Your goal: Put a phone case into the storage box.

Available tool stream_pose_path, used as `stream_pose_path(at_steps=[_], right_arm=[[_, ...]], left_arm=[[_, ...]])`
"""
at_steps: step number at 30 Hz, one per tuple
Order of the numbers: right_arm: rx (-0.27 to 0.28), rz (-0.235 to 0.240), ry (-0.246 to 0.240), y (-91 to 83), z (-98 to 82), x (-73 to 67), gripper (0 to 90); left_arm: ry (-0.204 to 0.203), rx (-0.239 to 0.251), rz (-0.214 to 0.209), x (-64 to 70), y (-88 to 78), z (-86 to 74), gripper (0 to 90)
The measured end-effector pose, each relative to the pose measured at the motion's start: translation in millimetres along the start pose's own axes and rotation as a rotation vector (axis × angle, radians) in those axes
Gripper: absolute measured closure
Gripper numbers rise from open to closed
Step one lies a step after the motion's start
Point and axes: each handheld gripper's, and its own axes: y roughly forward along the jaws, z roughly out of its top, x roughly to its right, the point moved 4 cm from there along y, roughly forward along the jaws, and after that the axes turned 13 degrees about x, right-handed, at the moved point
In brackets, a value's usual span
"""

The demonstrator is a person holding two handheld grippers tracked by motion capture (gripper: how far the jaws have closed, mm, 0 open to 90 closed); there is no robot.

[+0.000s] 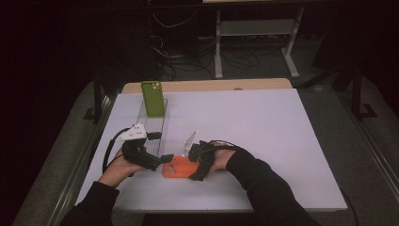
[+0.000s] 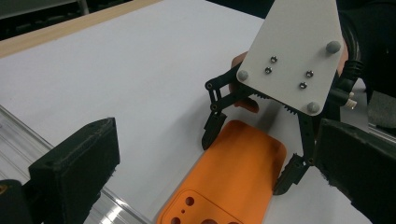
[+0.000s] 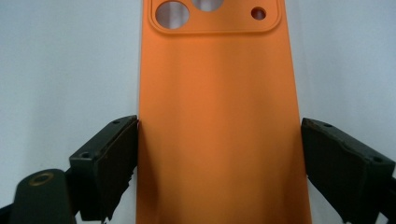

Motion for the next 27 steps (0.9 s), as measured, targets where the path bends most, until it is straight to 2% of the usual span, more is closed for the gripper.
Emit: stream_pose_path(at_steps=[7,14,22,27], right_arm=[[-0.002,-0.002,-0.015,-0.6,0.4,-0.9,15.2],[0.001,0.015,0.005,-5.6,-0.7,-0.9,15.5],[0.027,-0.014,0.0,-28.9,-4.6,5.6,15.5],[0.03,-0.012,0.005,-44.6,-12.3,8.9,15.5]], left_arm=[[-0.005,-0.004,0.0,-0.3,0.0,-0.5,0.1],[0.005,-0.028,-0.014,0.0,1.8,-2.0,0.1],[0.047,-0.081,-0.074,5.5,12.9,-1.0,0.0],[0.066,-0.106,-0.128,10.2,27.4,2.8,0.0]])
